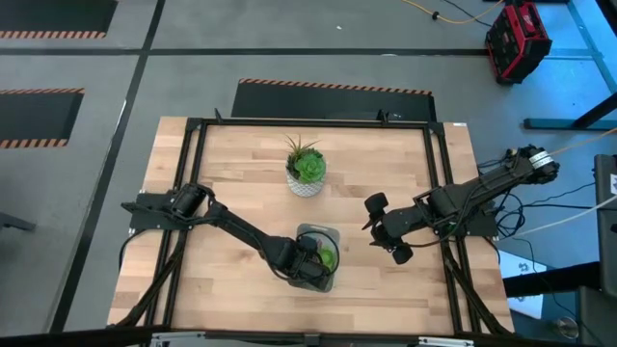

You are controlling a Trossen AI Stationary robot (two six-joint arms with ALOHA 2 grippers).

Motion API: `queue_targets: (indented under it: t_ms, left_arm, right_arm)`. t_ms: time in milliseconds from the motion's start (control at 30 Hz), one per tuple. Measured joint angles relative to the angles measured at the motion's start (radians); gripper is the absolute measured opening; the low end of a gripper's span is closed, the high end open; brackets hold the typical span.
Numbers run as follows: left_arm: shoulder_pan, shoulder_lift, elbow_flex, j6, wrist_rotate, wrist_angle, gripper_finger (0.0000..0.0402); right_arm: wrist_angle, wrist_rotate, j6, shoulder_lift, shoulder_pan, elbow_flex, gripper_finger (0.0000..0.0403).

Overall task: Nest measuring cups in basket
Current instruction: Remove the measuring cups from the bin

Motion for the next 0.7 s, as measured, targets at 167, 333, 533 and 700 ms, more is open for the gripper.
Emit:
queue_targets:
  t_ms: [167,333,533,700]
  left_arm:
    - [0.000,0.000,0.000,0.024,-0.002,0.001,0.0128]
    - [0.000,-0.004,0.000,0.055,-0.018,0.005,0.0081]
    - [0.000,-0.004,0.000,0.076,-0.018,0.012,0.0071]
    - [0.000,-0.004,0.017,0.090,-0.017,0.001,0.0071]
  right_arm:
    - [0.000,0.000,0.000,0.000,0.000,0.000,0.0223]
    - [0.000,0.000,0.002,0.000,0.000,0.000,0.0223]
    - [0.000,0.000,0.003,0.000,0.000,0.000,0.0223]
    - [0.000,0.000,0.002,0.000,0.000,0.000,0.0223]
